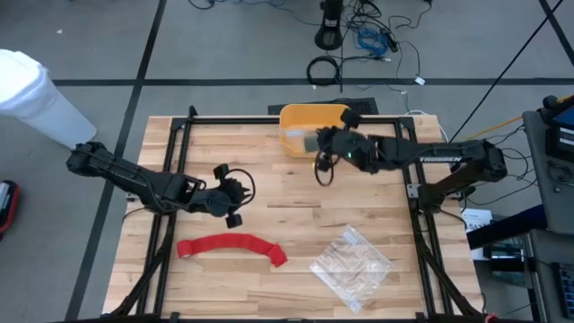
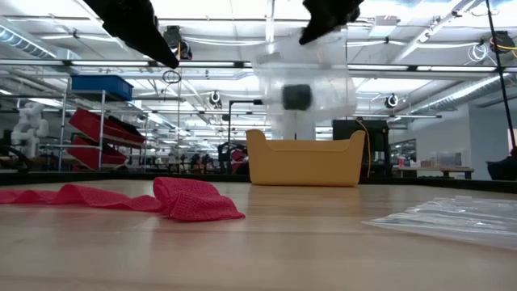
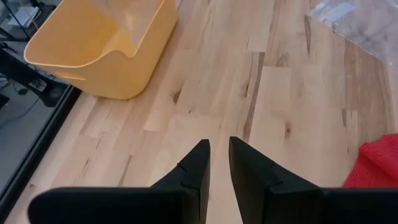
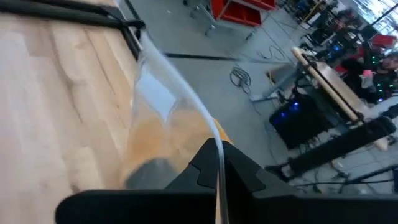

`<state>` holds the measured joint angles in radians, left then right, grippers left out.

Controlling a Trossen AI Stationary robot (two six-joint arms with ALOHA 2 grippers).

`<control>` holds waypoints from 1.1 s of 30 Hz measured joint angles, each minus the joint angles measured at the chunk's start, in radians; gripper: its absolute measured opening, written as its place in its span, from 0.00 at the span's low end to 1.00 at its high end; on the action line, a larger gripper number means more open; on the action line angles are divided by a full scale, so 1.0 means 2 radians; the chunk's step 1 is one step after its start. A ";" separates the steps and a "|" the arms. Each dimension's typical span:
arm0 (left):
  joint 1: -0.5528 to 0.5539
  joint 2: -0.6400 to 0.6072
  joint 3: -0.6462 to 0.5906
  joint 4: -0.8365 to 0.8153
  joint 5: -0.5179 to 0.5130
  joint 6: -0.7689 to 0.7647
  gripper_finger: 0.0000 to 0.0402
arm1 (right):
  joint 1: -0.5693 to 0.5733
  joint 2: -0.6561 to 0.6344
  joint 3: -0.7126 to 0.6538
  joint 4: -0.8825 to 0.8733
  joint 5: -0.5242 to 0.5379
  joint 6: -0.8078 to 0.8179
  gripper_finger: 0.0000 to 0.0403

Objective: Roll bandage
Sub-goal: Put the transparent zip bag into the yellow bin

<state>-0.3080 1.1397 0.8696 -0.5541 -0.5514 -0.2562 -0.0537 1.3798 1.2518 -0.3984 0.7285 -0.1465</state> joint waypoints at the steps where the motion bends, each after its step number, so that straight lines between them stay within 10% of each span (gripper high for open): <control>1: 0.000 0.000 0.000 0.000 0.000 0.000 0.16 | -0.013 0.001 0.000 0.002 -0.006 -0.012 0.00; 15: 0.000 0.000 0.000 0.007 -0.008 0.005 0.16 | -0.198 0.043 0.000 0.018 -0.212 -0.100 0.00; 25: 0.000 0.000 0.000 0.007 -0.014 0.005 0.16 | -0.212 0.097 0.000 -0.046 -0.327 -0.102 0.00; 33: 0.001 0.000 0.000 0.019 -0.034 0.016 0.16 | -0.262 0.111 0.000 0.055 -0.328 -0.134 0.00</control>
<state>-0.3064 1.1397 0.8703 -0.5170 -0.6193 -0.2232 -0.5780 1.6013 1.2518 -0.2874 0.0734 -0.4136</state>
